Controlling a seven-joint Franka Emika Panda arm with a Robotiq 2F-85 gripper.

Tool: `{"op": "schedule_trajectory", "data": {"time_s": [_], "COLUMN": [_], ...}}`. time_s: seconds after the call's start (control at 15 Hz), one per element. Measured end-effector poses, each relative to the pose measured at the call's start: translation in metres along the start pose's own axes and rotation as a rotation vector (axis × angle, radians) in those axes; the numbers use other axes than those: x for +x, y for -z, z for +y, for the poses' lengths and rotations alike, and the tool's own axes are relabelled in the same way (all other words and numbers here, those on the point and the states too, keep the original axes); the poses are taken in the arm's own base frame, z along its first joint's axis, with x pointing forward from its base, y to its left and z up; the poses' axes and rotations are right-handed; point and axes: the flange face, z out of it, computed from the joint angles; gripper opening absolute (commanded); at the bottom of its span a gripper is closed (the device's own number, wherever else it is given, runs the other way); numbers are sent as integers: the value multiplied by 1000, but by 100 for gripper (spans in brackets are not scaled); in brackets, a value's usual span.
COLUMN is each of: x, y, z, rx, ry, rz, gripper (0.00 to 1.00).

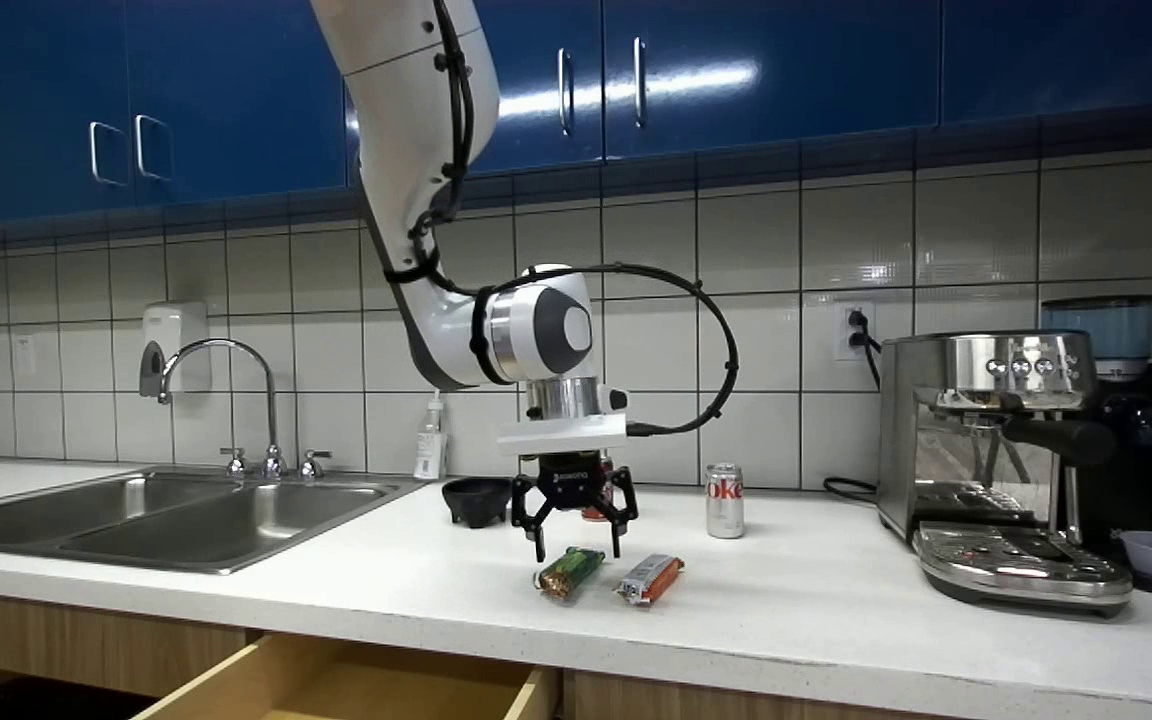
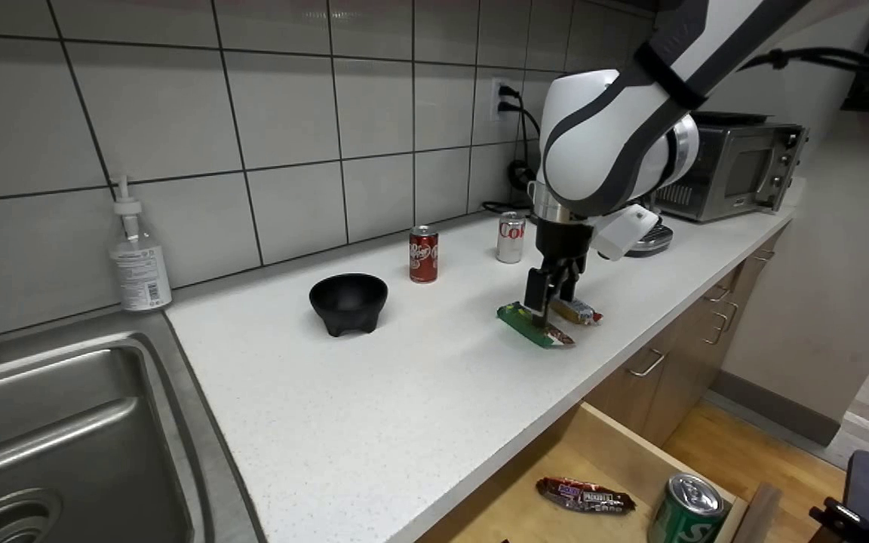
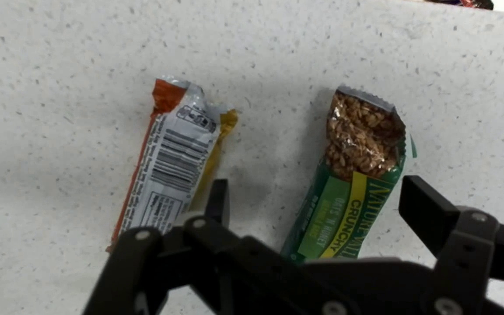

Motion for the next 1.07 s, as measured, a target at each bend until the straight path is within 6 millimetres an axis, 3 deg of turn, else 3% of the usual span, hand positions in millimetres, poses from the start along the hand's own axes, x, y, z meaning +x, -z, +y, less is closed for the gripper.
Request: {"op": "schedule_trajectory", "data": {"time_s": [0.53, 1.07], "x": [31, 32], "y": [-9, -14], "z": [-3, -1], "rx": [54, 80], "ry": [-54, -96], "rz": [38, 39], "gripper": [100, 100]}}
